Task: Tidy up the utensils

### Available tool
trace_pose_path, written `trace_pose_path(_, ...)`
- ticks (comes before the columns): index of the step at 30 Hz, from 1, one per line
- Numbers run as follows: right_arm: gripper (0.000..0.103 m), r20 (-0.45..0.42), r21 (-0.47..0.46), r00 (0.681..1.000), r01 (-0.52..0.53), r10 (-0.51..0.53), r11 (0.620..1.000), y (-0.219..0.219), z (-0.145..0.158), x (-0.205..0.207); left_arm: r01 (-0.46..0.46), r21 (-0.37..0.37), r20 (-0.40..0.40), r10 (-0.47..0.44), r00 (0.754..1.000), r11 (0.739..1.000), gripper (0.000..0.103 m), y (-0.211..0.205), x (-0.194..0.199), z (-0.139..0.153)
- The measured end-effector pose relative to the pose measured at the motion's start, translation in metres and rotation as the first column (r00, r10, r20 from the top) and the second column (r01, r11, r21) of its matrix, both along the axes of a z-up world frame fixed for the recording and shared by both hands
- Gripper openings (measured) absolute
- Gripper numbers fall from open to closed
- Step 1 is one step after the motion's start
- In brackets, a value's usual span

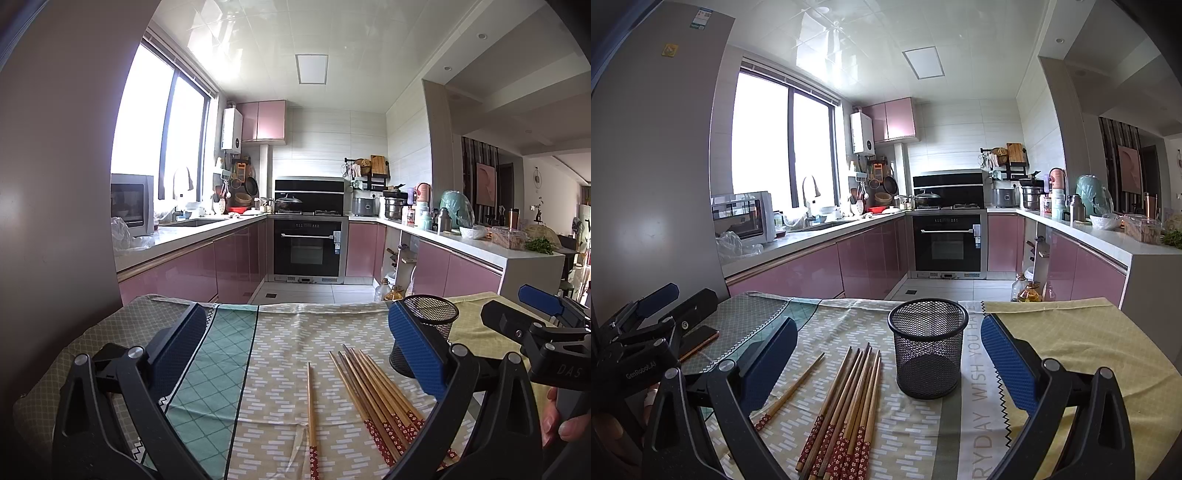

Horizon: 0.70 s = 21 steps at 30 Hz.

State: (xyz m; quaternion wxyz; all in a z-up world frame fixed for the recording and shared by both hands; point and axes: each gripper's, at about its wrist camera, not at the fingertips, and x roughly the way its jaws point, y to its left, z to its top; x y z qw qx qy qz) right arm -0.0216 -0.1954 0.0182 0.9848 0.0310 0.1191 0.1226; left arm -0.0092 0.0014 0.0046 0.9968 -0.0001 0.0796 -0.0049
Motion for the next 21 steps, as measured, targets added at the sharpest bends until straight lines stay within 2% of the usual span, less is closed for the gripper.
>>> trace_pose_path(21, 0.096, -0.007, 0.003, 1.0, 0.0, 0.0, 1.0, 0.0004, -0.0016, 0.0, 0.0, -0.001, -0.006, 0.0, 1.0, 1.0, 0.097, -0.0012, 0.0003, -0.0018)
